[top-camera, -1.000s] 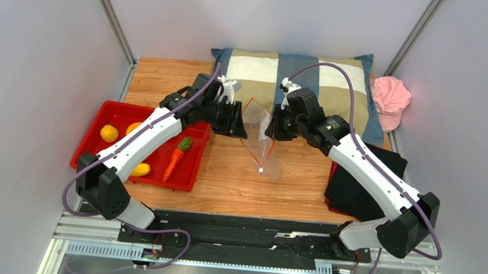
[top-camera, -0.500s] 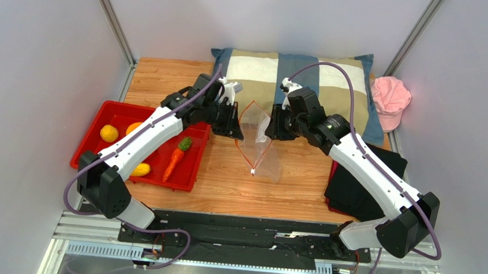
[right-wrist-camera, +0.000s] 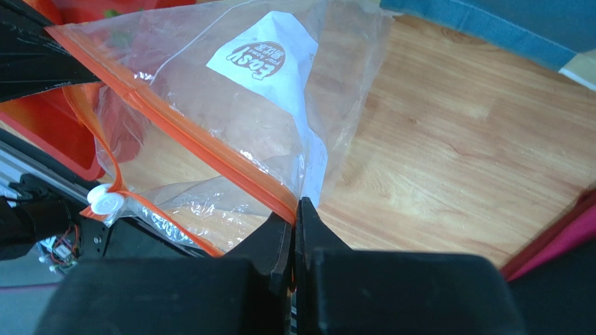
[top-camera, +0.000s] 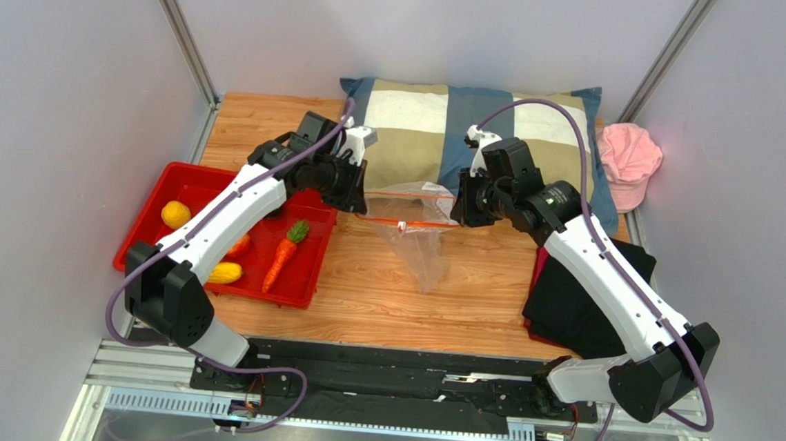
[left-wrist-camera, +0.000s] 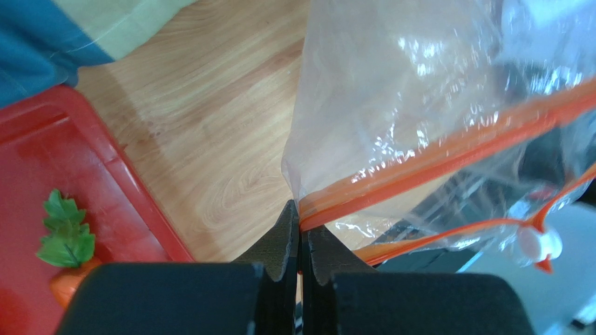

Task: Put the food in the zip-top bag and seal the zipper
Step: Open the zipper of the food storage bag at the center of the board, then pick up the fake vegetable from the bin.

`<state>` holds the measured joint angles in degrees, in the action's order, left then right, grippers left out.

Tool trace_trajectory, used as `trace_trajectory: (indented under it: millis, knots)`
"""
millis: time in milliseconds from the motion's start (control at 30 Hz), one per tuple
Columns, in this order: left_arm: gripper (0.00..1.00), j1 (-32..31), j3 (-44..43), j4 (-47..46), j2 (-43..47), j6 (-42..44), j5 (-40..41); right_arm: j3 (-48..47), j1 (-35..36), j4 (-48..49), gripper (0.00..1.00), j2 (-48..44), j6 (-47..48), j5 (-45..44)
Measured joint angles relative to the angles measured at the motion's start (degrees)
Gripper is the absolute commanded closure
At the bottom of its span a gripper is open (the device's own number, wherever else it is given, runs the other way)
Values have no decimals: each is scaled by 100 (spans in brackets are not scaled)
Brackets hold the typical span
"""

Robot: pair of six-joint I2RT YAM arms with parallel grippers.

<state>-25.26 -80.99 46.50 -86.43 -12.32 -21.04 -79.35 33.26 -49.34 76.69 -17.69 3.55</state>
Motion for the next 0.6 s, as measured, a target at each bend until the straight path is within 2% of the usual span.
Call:
trace_trajectory:
  millis: [67, 100, 167, 233, 333, 367, 500, 600]
  knots:
    - [85, -107, 131, 4, 72, 387, -74, 0, -31, -92, 100, -55, 52, 39]
    - [74, -120, 181, 11, 109, 514, -129, 2, -48, -127, 100, -87, 55, 107]
    - [61, -107, 197, 31, 144, 726, -216, 2, -55, -131, 100, -125, 37, 219]
    - [53, -61, 197, 42, 151, 861, -269, 2, -61, -131, 100, -129, 4, 282]
    - [20, 2, 197, 81, 164, 1038, -317, 33, -72, -122, 100, -129, -87, 350]
    - [1, 15, 205, 92, 177, 1088, -337, 48, -72, -109, 100, -129, -133, 363]
    - [1, 304, 566, -7, 929, 1250, -402, 138, -72, -42, 100, -129, -348, 407]
    - [1, 841, 935, -2, 1871, 1270, -426, 258, -72, 63, 100, -129, -546, 470]
